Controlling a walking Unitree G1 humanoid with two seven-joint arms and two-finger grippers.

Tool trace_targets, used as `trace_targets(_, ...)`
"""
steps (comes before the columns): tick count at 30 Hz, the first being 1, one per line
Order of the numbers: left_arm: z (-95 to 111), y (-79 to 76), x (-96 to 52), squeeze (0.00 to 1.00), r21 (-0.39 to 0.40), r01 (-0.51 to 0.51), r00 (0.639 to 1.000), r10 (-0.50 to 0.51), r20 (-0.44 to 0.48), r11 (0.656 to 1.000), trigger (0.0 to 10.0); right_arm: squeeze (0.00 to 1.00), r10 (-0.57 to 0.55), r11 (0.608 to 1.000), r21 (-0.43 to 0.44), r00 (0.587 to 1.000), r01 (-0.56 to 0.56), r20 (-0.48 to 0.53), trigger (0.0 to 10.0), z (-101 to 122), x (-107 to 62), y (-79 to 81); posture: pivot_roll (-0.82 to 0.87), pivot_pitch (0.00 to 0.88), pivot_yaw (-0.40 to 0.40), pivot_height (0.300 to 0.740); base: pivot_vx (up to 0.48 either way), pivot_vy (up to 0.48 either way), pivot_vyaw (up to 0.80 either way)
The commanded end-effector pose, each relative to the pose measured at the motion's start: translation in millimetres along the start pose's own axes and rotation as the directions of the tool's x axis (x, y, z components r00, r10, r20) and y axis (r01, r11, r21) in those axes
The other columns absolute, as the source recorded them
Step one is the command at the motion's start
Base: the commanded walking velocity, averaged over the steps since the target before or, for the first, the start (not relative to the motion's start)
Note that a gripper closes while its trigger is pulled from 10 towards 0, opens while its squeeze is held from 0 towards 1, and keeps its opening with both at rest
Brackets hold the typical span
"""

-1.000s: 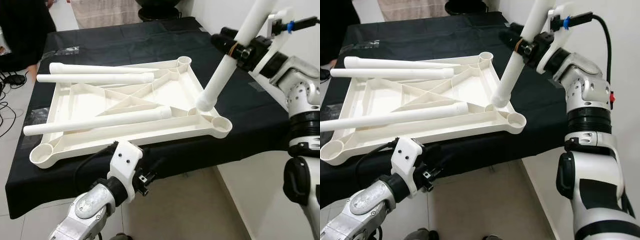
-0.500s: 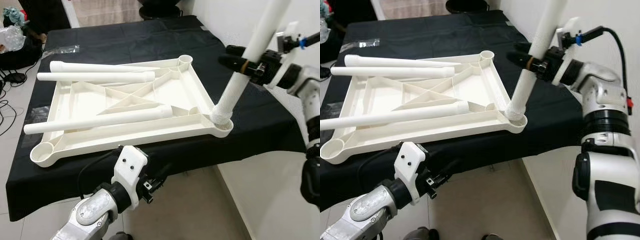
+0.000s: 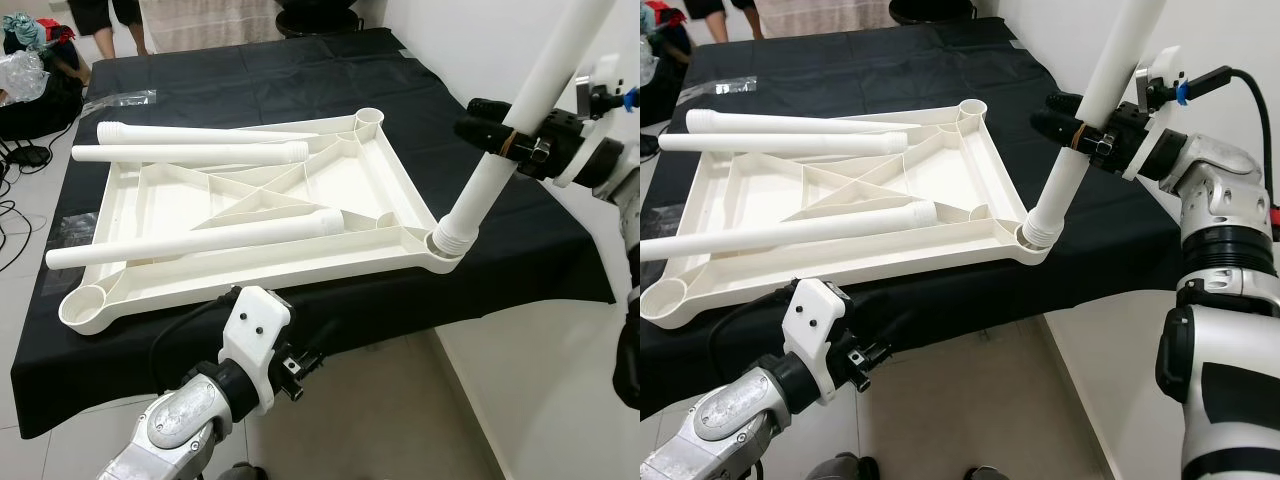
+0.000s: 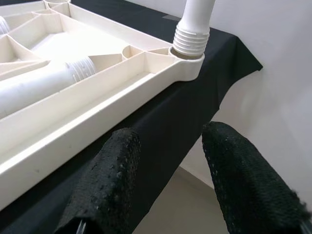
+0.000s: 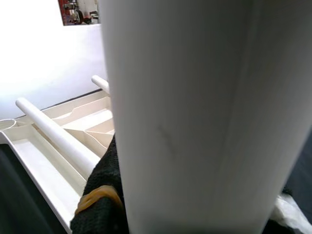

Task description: Building children table

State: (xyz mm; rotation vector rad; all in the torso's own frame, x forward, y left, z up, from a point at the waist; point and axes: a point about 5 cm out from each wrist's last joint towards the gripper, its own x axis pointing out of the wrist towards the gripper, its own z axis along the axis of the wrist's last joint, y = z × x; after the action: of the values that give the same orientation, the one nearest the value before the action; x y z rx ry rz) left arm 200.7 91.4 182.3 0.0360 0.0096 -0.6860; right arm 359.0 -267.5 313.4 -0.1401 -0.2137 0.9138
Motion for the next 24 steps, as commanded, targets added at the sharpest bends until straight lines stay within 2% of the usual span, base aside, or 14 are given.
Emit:
trace_targets(1,1,-1.5,-2.2,0.0,0.007,0.006,1.0,-0.006,-0.009,1.0,10.0,0.0,0.04,0.999,0.039,0.998,-0.038,-0.048,10.0,-18,3.5,6.1,0.11,0.209,-0.024,0.74,0.0,0.0,0.0)
trace_targets(16,1,-0.8,-2.0,0.0,0.009,-0.003,1.0,0.003,-0.006,1.0,10.0,0.0,0.116,0.993,0.035,0.992,-0.114,-0.043,10.0,-20,19.0,14.4,0.1,0.206,-0.031,0.74,0.0,0.0,0.0)
trace_targets(20,2,-0.7,-0.9,0.0,0.013,-0.007,1.0,0.007,0.0,1.0,10.0,0.0,0.046,0.999,0.033,0.992,-0.043,-0.117,10.0,-32,29.0,14.2,0.1,0.204,-0.033,0.74,0.0,0.0,0.0)
trace_targets(24,2,-0.5,-0.7,0.0,0.013,-0.009,1.0,0.009,0.001,1.0,10.0,0.0,0.001,1.0,0.024,0.991,0.002,-0.135,10.0,-38,33.9,14.7,0.1,0.202,-0.034,0.74,0.0,0.0,0.0)
